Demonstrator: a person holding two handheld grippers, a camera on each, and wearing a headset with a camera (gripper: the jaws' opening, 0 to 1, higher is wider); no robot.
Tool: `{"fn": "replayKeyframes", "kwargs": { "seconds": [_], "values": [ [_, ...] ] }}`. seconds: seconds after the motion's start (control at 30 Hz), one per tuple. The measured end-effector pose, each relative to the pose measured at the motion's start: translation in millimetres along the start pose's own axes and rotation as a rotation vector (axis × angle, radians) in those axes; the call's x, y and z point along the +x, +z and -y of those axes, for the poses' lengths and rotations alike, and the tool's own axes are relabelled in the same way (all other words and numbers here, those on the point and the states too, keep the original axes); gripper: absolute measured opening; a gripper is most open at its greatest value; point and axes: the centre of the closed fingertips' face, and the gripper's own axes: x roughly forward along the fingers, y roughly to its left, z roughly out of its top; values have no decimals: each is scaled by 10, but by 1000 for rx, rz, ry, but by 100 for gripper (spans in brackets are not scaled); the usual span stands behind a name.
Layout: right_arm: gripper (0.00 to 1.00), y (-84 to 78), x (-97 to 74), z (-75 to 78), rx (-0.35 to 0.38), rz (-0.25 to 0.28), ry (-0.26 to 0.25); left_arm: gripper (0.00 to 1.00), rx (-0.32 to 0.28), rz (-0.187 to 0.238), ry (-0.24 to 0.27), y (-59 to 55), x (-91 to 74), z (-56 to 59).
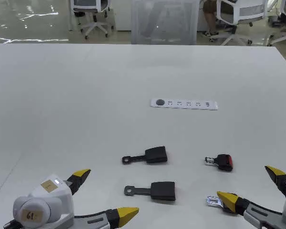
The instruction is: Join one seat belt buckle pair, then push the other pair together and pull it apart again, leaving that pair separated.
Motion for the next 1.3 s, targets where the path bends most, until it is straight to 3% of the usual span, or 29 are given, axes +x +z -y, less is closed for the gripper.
{"fn": "replayKeyframes", "kwargs": {
  "seconds": [0.7,1.3],
  "values": [
    [96,-86,33,-103,-67,-48,41,100,-5,-16,11,-49,15,67],
    [96,-171,32,-100,-59,-64,51,100,-18,-34,13,-143,24,160]
  ]
}}
